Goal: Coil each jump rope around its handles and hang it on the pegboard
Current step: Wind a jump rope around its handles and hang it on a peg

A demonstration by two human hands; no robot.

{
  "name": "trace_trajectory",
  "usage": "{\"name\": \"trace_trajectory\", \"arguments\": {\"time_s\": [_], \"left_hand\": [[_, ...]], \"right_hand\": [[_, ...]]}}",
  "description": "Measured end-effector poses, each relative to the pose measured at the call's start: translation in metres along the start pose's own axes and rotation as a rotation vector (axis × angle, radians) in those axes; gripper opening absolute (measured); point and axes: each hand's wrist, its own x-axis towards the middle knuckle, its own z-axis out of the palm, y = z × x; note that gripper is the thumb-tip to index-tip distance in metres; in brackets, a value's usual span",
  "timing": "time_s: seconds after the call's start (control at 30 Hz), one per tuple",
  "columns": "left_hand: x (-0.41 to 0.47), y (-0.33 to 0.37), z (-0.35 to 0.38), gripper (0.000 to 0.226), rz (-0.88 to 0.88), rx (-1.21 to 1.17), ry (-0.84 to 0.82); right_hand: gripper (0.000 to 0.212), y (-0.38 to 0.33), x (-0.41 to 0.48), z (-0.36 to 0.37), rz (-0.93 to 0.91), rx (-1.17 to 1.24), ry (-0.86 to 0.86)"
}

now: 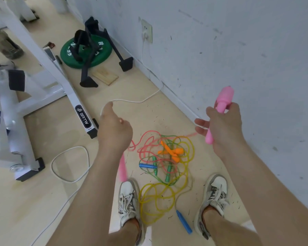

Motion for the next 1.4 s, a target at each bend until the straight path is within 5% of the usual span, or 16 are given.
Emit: {"name": "trace_trajectory", "arguments": {"time_s": [0.1,0.2,0.3,0.67,0.97,1.33,1.4], "left_hand": [[-0.005,0.017,0.007,0.043,-0.276,-0.800,-0.037],[-0.018,0.029,0.018,0.040,-0.451,-1.069,-0.215],[-0.032,0.035,0.024,0.038,-0.354,-0.923,-0.290],[-0.027,0.029,0.017,0.016,-0.221,-1.052,-0.298],[-0.024,0.031,0.007,0.021,-0.016,-0.993,-0.156],[-0.019,0.026,0.010,0.024,-0.045,-0.936,-0.124],[-0.017,0.026,0.007,0.024,-0.008,-0.775,-0.171]], "right_hand": [[0.015,0.003,-0.010,0.010,0.046,-0.093,-0.135],[0.011,0.009,-0.030,0.023,0.342,-0.117,-0.595],[0.027,0.017,-0.045,0.028,0.464,-0.095,-0.870],[0.032,0.012,-0.052,0.028,0.417,-0.198,-0.992],[0.019,0.026,-0.056,0.026,0.699,-0.039,-1.166],[0.021,0.034,-0.050,0.031,0.470,-0.305,-1.037],[0.024,0.027,-0.044,0.026,0.495,-0.282,-1.066]]}}
